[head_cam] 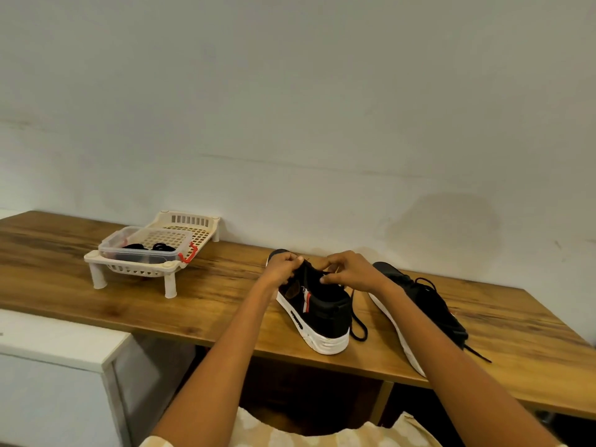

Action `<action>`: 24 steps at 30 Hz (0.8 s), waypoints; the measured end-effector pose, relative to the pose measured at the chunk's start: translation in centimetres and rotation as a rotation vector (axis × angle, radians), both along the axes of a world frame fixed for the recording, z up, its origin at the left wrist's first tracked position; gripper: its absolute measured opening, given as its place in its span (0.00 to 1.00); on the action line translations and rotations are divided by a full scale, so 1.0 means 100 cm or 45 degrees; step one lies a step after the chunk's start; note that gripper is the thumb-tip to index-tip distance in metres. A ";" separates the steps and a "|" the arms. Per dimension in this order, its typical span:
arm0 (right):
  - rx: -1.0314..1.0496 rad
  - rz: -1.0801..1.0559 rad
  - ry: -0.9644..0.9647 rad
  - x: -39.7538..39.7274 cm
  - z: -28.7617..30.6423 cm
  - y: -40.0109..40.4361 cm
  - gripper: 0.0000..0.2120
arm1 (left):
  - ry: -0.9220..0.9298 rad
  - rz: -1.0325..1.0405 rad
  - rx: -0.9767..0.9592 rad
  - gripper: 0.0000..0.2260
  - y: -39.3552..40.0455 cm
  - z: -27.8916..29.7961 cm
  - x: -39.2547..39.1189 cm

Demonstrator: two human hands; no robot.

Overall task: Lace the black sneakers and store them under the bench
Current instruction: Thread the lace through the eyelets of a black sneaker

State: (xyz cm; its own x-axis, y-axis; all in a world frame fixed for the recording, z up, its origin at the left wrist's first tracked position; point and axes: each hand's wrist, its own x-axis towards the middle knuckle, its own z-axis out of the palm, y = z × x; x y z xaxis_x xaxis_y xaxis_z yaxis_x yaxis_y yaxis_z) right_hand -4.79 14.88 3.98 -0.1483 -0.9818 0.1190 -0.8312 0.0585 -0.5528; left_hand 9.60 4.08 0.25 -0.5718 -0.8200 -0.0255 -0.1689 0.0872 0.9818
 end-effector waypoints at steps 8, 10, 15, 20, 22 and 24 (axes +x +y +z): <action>0.110 0.042 -0.311 0.011 0.006 -0.001 0.22 | 0.452 0.034 0.638 0.11 0.001 -0.008 0.001; -0.013 -0.085 -0.297 0.014 0.002 -0.011 0.17 | 0.502 0.040 0.645 0.10 0.003 -0.008 -0.001; 0.013 -0.115 -0.106 0.012 -0.003 -0.031 0.09 | 0.509 0.021 0.582 0.11 0.009 -0.008 -0.005; 0.026 -0.103 0.178 0.010 0.010 -0.039 0.07 | 0.510 0.017 0.533 0.10 0.012 -0.008 -0.006; 0.062 -0.077 0.291 0.011 0.014 -0.040 0.07 | 0.504 0.029 0.504 0.10 0.012 -0.008 -0.007; 0.066 -0.056 0.363 0.013 0.016 -0.039 0.07 | 0.504 0.021 0.491 0.09 0.014 -0.006 -0.006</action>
State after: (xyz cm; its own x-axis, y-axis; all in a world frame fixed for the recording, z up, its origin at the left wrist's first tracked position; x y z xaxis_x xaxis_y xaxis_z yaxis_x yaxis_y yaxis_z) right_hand -3.51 11.01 5.54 -0.1585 -0.9810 0.1118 -0.9487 0.1199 -0.2926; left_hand 8.95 5.45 -0.38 -0.5859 -0.8027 -0.1117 0.2212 -0.2910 0.9308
